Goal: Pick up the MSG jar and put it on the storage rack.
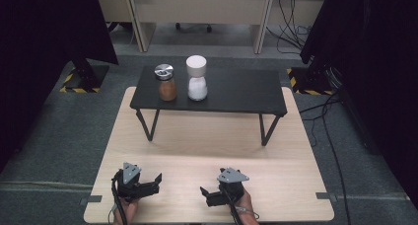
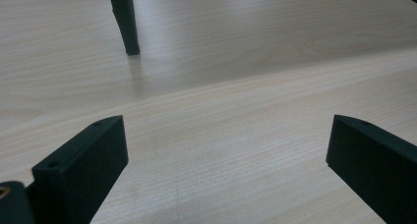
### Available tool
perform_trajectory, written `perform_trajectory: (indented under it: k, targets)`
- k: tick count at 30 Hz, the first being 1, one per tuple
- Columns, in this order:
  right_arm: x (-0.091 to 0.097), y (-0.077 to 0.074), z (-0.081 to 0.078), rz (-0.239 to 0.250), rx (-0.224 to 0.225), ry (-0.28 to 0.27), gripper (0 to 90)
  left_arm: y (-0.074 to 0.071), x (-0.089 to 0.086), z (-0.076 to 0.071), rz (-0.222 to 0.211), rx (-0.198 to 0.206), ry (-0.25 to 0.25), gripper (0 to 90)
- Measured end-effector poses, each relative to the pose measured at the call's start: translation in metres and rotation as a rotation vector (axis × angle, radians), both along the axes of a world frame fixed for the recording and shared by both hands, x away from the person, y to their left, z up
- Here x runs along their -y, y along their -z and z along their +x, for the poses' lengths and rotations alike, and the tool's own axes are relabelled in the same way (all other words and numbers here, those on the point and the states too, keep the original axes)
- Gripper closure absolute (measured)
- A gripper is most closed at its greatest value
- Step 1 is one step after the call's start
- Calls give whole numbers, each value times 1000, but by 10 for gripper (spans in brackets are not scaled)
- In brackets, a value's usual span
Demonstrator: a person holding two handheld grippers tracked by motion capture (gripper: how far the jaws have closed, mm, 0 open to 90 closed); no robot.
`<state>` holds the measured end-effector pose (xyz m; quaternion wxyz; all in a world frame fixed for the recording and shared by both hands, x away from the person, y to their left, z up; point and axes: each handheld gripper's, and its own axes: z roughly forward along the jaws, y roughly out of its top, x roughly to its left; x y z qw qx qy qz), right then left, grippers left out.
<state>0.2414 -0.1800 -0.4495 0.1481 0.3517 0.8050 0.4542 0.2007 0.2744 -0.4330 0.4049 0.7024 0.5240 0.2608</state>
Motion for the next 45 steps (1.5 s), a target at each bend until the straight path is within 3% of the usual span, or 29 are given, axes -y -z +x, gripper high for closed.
perform_trajectory:
  k: [7, 15, 45]
  targets:
    - [-1, 2, 2, -23, -11, 26, 17, 0, -1, 0, -3, 1, -1, 13]
    - [4, 3, 4, -14, -11, 58, 17, 0, -1, 0, -2, -2, 0, 13]
    - [8, 1, 4, -3, -2, 69, 17, 0, -1, 0, -7, -1, -3, 13]
